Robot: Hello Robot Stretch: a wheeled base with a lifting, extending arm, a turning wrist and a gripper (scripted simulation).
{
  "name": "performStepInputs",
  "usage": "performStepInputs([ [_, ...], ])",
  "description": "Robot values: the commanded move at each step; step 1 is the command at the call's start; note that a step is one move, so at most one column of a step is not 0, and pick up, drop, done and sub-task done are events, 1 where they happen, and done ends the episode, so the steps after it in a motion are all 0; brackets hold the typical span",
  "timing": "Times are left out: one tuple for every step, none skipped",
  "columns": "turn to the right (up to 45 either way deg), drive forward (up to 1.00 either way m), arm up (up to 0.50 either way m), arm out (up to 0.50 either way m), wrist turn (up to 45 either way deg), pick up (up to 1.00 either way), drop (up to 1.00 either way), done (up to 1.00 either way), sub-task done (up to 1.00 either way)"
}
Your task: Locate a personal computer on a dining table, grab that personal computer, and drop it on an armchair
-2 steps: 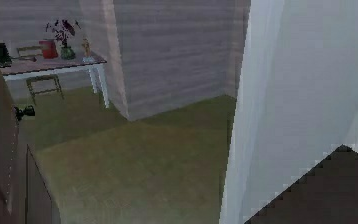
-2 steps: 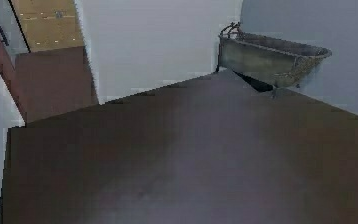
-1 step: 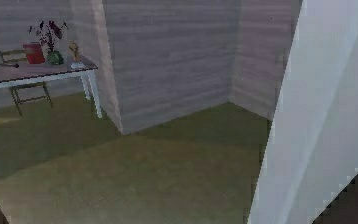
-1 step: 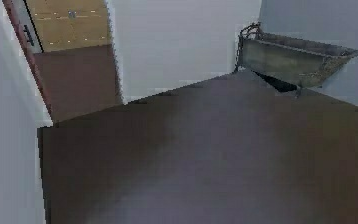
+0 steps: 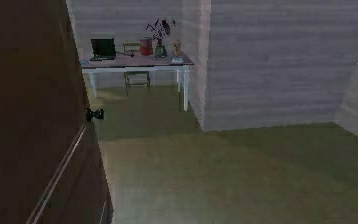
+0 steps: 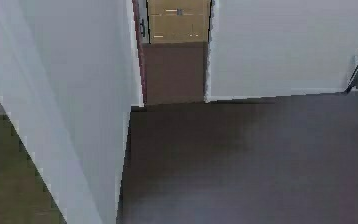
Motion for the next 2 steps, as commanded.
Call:
performStepInputs([
  [0.0,0.95,0.00,0.00,0.0,0.00,0.00,0.00,0.00],
  [-12.0,0.00,0.00,0.00,0.0,0.00,0.00,0.00,0.00],
])
